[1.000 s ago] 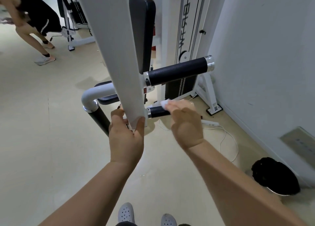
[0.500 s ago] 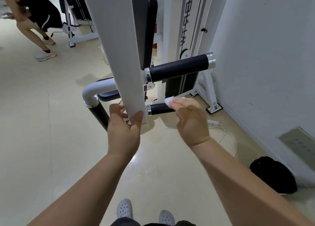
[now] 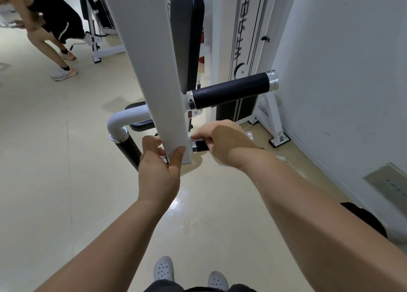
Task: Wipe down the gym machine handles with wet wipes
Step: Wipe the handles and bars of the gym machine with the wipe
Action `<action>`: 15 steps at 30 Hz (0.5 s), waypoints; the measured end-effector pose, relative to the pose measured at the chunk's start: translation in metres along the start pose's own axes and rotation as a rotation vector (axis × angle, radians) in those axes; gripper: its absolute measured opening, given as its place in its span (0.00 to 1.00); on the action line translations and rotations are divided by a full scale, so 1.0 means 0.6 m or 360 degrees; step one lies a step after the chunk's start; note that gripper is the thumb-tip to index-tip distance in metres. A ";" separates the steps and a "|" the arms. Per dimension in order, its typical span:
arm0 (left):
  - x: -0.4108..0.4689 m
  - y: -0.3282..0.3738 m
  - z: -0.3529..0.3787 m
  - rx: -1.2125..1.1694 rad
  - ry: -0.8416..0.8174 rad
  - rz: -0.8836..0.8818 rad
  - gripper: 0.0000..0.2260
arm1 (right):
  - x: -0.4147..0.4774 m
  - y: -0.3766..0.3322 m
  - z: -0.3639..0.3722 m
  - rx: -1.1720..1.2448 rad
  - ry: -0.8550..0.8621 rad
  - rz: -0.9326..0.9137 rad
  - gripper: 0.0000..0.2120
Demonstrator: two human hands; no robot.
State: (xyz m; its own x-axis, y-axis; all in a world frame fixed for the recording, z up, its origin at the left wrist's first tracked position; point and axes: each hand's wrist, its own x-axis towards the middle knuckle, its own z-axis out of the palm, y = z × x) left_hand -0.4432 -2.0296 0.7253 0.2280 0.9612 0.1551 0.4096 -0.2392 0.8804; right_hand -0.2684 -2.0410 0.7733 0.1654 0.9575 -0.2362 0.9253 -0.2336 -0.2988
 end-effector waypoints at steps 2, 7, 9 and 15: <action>-0.001 0.000 -0.003 0.0023 -0.0012 0.0021 0.16 | 0.013 -0.009 -0.002 -0.0039 -0.0078 -0.0015 0.23; 0.000 0.000 -0.005 0.0024 -0.0034 0.0019 0.16 | -0.087 0.089 0.023 0.0174 0.0585 -0.0038 0.17; -0.003 0.002 -0.004 0.0037 -0.0036 0.0013 0.16 | -0.101 0.113 0.040 0.0203 0.0764 -0.0019 0.19; -0.005 0.007 -0.008 0.0069 -0.0026 0.0005 0.15 | -0.071 0.018 0.082 0.0143 0.0845 -0.0229 0.22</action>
State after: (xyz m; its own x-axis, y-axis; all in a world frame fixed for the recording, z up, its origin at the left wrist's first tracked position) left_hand -0.4465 -2.0326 0.7310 0.2435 0.9582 0.1503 0.4464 -0.2483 0.8597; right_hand -0.2820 -2.0924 0.7345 0.2099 0.9292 0.3040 0.9225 -0.0852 -0.3765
